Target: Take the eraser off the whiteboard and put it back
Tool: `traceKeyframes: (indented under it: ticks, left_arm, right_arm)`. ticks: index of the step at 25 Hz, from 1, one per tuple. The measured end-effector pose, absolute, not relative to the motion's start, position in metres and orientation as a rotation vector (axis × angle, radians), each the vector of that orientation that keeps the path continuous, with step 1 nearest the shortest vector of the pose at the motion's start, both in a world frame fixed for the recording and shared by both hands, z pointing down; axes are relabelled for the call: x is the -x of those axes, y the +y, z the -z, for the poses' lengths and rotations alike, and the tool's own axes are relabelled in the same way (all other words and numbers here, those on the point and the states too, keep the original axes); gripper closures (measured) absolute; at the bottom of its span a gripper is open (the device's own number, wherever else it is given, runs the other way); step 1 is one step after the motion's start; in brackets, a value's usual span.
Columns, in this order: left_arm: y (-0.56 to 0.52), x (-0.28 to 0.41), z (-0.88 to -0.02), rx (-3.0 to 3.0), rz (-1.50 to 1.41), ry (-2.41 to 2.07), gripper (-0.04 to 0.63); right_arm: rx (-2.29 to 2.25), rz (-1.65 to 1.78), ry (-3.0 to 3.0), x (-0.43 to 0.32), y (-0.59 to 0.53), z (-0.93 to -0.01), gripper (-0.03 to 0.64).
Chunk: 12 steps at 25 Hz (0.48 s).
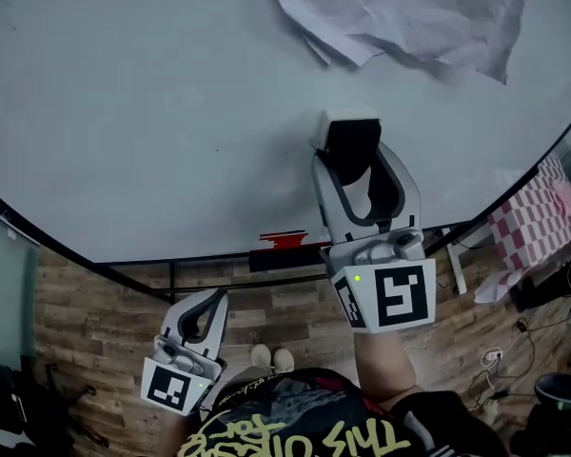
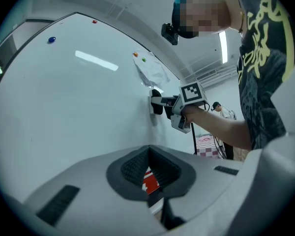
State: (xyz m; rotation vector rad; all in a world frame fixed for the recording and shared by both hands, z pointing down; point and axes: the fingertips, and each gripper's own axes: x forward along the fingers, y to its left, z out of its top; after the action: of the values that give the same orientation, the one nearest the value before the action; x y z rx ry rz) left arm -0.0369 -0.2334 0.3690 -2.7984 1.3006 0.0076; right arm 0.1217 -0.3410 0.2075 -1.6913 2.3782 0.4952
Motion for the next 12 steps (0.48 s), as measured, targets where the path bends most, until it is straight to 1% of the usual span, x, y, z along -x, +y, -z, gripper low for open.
traceKeyframes:
  ticks: [12]
  left_arm:
    - [-0.226,0.021,-0.384,2.800,-0.009,1.346,0.592]
  right_arm:
    - [1.615,-0.452,2.456,-0.134,-0.327,-0.235,0.377]
